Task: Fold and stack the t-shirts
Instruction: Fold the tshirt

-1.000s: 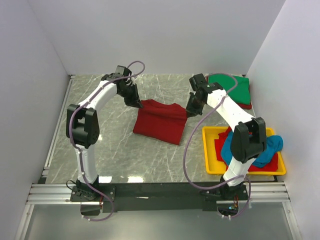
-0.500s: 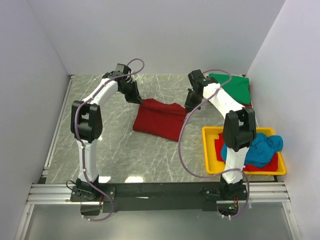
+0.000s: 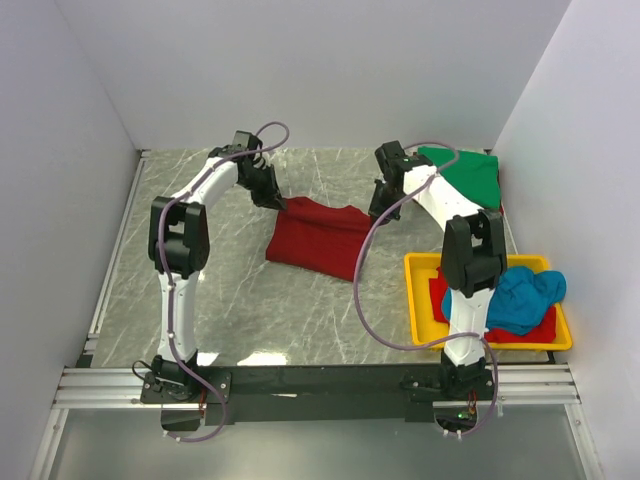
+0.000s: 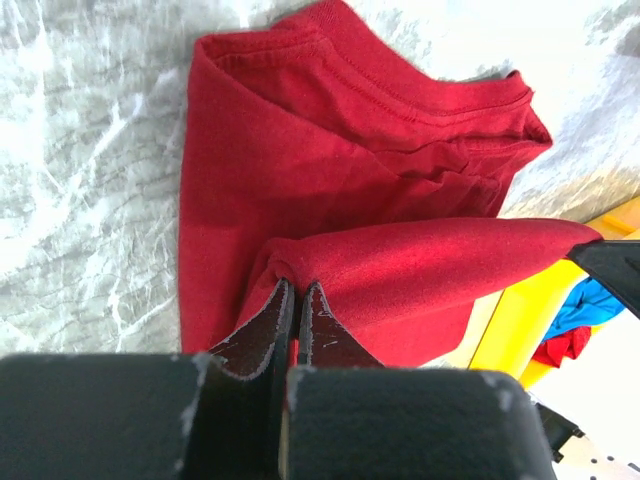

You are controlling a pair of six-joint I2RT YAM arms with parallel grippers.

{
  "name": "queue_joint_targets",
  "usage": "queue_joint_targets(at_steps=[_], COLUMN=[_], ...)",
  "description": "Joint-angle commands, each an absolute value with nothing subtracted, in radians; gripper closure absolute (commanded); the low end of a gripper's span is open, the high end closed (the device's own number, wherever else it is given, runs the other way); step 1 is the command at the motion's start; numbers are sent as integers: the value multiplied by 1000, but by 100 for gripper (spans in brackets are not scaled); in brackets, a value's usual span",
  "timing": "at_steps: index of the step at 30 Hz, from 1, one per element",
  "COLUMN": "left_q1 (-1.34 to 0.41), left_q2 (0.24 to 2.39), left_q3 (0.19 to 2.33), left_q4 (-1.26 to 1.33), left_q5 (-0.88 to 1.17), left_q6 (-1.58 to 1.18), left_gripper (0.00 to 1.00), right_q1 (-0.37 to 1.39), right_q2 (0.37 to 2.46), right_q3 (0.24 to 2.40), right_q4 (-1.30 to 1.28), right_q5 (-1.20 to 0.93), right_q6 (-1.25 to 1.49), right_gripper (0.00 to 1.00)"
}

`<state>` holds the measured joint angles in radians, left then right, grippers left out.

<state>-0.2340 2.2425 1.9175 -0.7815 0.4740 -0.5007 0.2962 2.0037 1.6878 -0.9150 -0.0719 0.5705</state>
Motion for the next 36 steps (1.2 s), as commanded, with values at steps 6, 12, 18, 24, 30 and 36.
queue_joint_targets(at_steps=[6, 12, 18, 24, 30, 36], left_q1=[-203, -198, -170, -167, -167, -167], left_q2=[2283, 2310, 2283, 2218, 2140, 2106], left_q3=[2046, 2062, 2025, 1988, 1856, 1758], left_q4=[-758, -764, -683, -647, -601, -535], left_q5=[460, 453, 393, 339, 397, 460], left_q6=[-511, -511, -586, -578, -523, -505], left_gripper=[100, 99, 63, 32, 24, 22], right_q1=[273, 267, 253, 239, 239, 239], right_q2=[2074, 2141, 2166, 2031, 1902, 1824], right_q3=[1830, 1911, 1983, 1853, 1588, 1372], right_q4=[-959, -974, -934, -787, -636, -483], right_q5=[-38, -48, -116, -205, -311, -409], right_q6=[531, 525, 492, 491, 494, 535], right_gripper=[100, 100, 49, 21, 20, 20])
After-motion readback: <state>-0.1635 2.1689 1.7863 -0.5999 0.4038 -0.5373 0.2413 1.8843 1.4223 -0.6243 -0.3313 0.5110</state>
